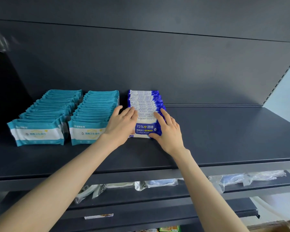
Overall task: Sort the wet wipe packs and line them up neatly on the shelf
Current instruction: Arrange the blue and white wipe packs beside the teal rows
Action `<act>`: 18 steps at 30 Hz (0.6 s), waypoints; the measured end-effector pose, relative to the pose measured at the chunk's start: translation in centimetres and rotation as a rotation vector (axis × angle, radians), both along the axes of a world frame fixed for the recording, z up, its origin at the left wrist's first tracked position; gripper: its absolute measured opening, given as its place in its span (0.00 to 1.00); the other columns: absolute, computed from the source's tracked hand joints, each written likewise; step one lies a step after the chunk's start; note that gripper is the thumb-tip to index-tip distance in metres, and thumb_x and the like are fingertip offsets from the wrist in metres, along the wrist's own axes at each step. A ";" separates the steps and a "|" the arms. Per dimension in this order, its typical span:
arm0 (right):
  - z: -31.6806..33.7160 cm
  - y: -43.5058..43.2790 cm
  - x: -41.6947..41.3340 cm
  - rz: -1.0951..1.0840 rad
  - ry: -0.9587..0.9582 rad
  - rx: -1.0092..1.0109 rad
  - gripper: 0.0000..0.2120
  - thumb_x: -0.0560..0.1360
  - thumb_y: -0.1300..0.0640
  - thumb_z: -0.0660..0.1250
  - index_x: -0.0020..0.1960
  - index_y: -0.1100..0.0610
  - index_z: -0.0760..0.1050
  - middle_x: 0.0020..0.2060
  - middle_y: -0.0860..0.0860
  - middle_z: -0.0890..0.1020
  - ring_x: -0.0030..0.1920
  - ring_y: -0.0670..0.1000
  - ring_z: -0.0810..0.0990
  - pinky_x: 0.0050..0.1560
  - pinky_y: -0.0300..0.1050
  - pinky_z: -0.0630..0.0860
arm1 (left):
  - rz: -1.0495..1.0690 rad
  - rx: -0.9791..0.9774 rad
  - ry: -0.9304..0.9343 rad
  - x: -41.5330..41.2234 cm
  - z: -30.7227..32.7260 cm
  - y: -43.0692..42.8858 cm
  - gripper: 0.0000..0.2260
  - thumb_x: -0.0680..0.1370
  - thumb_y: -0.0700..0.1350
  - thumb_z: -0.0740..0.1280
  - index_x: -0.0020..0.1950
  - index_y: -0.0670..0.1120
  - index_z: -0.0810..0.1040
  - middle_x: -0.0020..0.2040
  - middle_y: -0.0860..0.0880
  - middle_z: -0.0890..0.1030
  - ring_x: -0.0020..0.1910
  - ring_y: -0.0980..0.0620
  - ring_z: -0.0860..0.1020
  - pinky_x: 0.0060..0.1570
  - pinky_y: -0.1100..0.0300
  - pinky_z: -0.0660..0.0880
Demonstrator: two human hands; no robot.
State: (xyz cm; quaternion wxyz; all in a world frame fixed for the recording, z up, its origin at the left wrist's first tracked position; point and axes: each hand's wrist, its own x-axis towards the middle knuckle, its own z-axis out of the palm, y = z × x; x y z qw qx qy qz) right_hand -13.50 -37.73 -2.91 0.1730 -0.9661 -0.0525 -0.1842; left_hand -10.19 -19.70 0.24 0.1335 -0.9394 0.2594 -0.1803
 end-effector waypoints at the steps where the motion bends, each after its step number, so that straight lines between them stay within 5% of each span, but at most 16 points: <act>1: 0.0 0.0 0.1 -0.003 0.001 0.001 0.36 0.74 0.48 0.70 0.76 0.52 0.57 0.77 0.51 0.55 0.75 0.56 0.57 0.71 0.53 0.57 | 0.010 0.009 0.001 0.0 0.1 -0.1 0.33 0.78 0.53 0.63 0.76 0.39 0.53 0.77 0.43 0.56 0.76 0.48 0.55 0.73 0.50 0.46; 18: 0.8 0.6 -1.2 -0.027 0.051 -0.068 0.36 0.74 0.46 0.69 0.76 0.52 0.56 0.77 0.52 0.53 0.73 0.56 0.57 0.71 0.50 0.56 | 0.023 0.030 0.076 -1.7 1.7 0.3 0.31 0.79 0.52 0.61 0.77 0.42 0.51 0.78 0.45 0.54 0.76 0.47 0.53 0.73 0.48 0.44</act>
